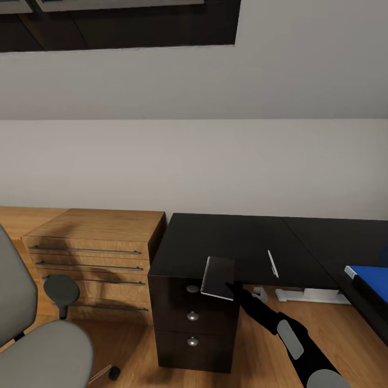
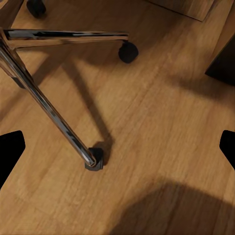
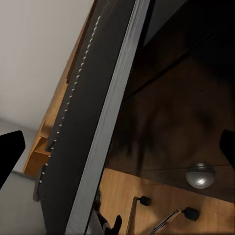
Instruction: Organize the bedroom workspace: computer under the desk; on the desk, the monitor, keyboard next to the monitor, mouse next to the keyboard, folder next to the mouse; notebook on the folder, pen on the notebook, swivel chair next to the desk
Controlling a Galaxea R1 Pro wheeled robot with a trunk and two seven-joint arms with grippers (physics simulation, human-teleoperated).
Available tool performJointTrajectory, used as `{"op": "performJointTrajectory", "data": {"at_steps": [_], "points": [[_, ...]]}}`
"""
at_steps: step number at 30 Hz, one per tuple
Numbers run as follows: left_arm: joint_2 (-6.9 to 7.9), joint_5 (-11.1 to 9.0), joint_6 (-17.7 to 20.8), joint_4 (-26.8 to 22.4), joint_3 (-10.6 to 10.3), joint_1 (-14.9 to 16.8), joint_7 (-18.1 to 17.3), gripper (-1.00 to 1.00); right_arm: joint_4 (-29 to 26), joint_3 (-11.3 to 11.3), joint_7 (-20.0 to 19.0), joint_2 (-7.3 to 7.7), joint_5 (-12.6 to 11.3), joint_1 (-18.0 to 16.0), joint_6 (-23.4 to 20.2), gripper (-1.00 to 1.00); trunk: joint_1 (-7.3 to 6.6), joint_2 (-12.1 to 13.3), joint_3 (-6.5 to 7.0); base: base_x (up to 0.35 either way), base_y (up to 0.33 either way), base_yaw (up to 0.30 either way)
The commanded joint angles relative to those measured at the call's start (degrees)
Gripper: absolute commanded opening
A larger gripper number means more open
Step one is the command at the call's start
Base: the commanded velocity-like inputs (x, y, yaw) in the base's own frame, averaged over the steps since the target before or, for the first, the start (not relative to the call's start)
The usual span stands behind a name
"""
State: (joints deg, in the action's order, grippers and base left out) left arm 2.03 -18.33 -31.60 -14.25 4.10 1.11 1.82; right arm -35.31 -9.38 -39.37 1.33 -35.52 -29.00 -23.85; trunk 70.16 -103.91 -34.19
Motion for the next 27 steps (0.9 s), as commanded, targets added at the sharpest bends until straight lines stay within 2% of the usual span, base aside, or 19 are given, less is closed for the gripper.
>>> {"op": "performJointTrajectory", "data": {"at_steps": [1, 27], "points": [[-0.02, 0.32, -0.13, 0.02, 0.2, 0.03, 0.16, 1.0, 0.11, -0.12, -0.09, -0.01, -0.4, -0.05, -0.48, 1.0, -0.01, -0.03, -0.06, 0.0, 0.0, 0.0], [-0.01, 0.32, -0.13, 0.02, 0.2, 0.03, 0.15, 1.0, 0.54, -0.01, -0.01, -0.18, -0.34, -0.01, -0.41, 1.0, -0.01, -0.03, -0.06, 0.0, 0.0, 0.0]]}}
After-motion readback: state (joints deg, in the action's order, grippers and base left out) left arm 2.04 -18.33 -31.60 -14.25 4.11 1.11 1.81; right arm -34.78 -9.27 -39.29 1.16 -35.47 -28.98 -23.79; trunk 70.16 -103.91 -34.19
